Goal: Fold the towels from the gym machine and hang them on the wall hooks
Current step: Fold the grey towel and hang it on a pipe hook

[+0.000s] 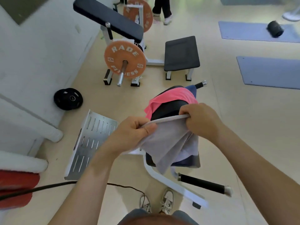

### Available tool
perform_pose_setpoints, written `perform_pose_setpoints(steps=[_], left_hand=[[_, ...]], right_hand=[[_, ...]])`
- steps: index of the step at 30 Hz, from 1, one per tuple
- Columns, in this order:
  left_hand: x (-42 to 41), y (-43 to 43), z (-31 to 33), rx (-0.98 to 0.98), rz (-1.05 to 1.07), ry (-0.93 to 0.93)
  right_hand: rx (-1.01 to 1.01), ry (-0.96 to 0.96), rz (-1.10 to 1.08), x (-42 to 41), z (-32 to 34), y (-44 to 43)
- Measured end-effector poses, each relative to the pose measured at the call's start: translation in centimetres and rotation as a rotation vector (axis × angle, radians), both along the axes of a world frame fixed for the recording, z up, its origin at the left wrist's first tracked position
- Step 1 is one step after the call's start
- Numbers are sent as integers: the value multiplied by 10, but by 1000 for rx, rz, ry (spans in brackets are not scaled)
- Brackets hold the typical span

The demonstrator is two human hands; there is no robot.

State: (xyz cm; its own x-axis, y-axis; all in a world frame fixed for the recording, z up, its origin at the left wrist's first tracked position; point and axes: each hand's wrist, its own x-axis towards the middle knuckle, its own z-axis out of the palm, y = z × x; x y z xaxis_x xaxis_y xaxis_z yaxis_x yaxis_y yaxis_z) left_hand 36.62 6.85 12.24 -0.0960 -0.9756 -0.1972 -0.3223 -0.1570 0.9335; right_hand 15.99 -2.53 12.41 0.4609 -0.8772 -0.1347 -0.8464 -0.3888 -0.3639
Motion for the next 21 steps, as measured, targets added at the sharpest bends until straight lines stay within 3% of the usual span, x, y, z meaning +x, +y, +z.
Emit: perform_pose_setpoints(steps=[4, 9, 11, 13, 18, 21], left_hand=[[43, 11, -2, 39, 61, -98], [88, 21, -26, 89, 264, -337], [97, 17, -30, 63, 347, -445], [96, 7, -25, -49, 471, -529], [62, -19, 10, -528, 716, -628], [26, -21, -6, -589, 712, -661]], right_hand=[[70, 223, -14, 13, 8, -21], [66, 276, -68, 16, 14, -51], [8, 189, -90, 21, 23, -66], [-174, 5, -128, 27, 35, -79], [-528, -477, -210, 4, 65, -99], [-543, -528, -274, -47, 36, -107]])
